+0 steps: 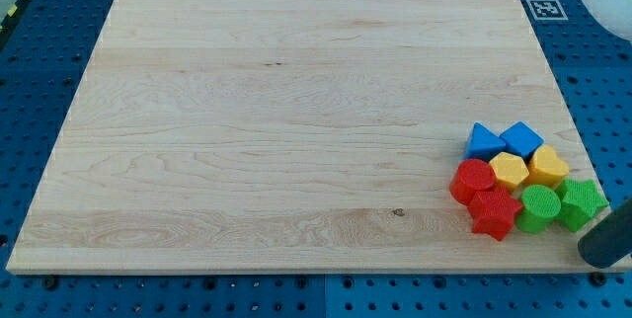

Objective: Separate the green circle along with yellow hexagon and blue triangle from a group of blocks

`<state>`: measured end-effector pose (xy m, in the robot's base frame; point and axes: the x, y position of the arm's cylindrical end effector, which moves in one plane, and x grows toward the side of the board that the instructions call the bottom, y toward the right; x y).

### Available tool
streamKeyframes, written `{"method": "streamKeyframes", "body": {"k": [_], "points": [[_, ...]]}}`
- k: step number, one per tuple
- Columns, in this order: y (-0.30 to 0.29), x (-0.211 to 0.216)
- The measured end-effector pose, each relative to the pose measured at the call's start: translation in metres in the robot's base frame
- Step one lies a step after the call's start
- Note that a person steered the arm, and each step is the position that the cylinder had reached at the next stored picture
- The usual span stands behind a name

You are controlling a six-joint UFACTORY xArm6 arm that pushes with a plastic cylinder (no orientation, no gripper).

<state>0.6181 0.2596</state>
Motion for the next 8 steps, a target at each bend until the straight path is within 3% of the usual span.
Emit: {"method": "streamKeyframes", "body": {"k": [4, 8], "points": [[-0.010, -0.019], [-0.067, -0.045]]}}
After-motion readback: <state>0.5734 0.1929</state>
